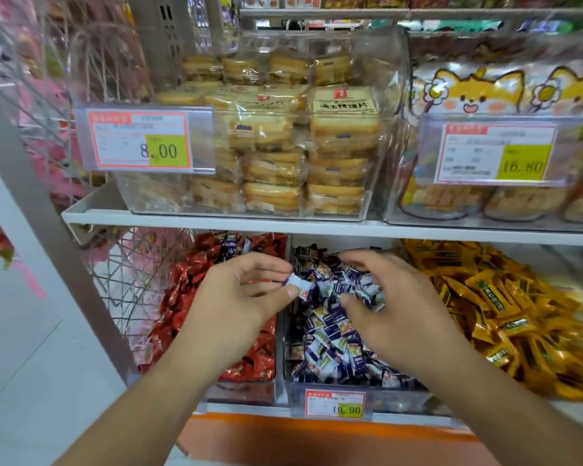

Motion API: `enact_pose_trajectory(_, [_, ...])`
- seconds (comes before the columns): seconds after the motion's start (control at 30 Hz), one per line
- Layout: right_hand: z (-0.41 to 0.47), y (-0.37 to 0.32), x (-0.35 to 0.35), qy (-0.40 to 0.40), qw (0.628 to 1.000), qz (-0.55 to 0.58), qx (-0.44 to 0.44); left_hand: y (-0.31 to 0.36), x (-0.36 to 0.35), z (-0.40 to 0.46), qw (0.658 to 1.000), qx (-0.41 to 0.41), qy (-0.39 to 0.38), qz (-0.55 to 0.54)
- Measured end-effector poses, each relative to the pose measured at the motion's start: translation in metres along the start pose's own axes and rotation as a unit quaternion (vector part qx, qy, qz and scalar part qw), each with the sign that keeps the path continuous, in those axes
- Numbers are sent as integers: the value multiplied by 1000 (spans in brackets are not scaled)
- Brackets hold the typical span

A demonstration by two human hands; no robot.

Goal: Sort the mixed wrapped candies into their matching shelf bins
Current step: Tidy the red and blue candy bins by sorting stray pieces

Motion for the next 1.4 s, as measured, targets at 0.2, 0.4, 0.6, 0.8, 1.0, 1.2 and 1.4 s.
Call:
enact_pose_trajectory(0.2, [0, -17, -14, 14, 996, 59, 69, 7, -18, -2, 999, -17, -25, -27])
enact_pose_trajectory(0.4, [4, 2, -11, 27, 995, 91, 27, 0, -13, -1, 999, -6, -36, -15])
enact_pose_trajectory(0.6, [3, -8, -24, -16, 992, 121, 23, 2, -20, -1, 998, -19, -58, -24])
enact_pose_trajectory(0.8, [6, -1, -28, -30, 996, -80, 6, -1, 13, 12, 982, -77, 23, 169])
enact_pose_trajectory(1.0, [-4, -40, -69, -144, 985, -29, 86, -5, 60, 53, 931, -65, 117, 339])
enact_pose_trajectory(1.2, [2, -40, -74, -117, 988, -22, 102, -34, 61, 120, 863, 4, 58, 502])
enact_pose_trajectory(1.4, [3, -38, -73, -114, 987, -33, 112, -63, 59, 152, 862, -6, 21, 507])
Point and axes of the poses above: each hand's wrist, its own z-axis towards the middle knuckle, its own x-axis out of the back of the hand, y = z × x, the point moved 10 cm from there along z, towards the middle knuckle
